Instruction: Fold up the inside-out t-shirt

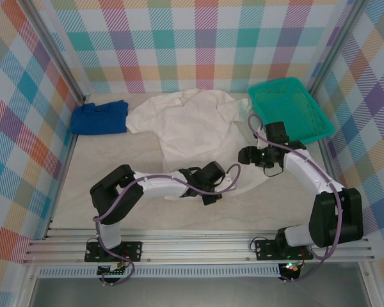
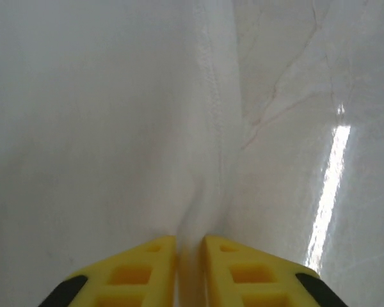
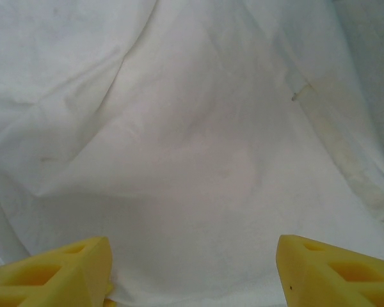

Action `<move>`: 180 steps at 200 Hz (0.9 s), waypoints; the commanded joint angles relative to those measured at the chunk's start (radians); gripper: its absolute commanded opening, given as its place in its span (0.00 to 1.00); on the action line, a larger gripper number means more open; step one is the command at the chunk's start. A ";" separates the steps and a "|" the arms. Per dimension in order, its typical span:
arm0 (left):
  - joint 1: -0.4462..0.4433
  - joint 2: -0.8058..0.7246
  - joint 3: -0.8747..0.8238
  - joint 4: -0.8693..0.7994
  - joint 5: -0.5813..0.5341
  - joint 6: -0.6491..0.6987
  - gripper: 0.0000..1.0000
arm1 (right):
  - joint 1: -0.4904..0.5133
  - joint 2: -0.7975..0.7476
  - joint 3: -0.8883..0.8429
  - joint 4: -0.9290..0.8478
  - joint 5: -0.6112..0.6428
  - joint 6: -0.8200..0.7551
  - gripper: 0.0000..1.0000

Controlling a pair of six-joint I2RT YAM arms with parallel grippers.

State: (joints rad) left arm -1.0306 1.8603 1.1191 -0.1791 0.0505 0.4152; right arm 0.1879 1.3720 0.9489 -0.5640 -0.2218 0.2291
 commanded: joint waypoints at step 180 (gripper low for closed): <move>0.315 -0.258 -0.004 0.042 0.319 -0.559 0.00 | 0.425 -0.503 -0.584 0.619 -0.001 0.053 0.40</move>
State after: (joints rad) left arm -0.7517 1.6588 1.1099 -0.1291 0.3508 -0.0322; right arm 0.5159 0.8562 0.4564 -0.2642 -0.2924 0.2966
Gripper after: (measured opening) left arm 0.046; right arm 0.442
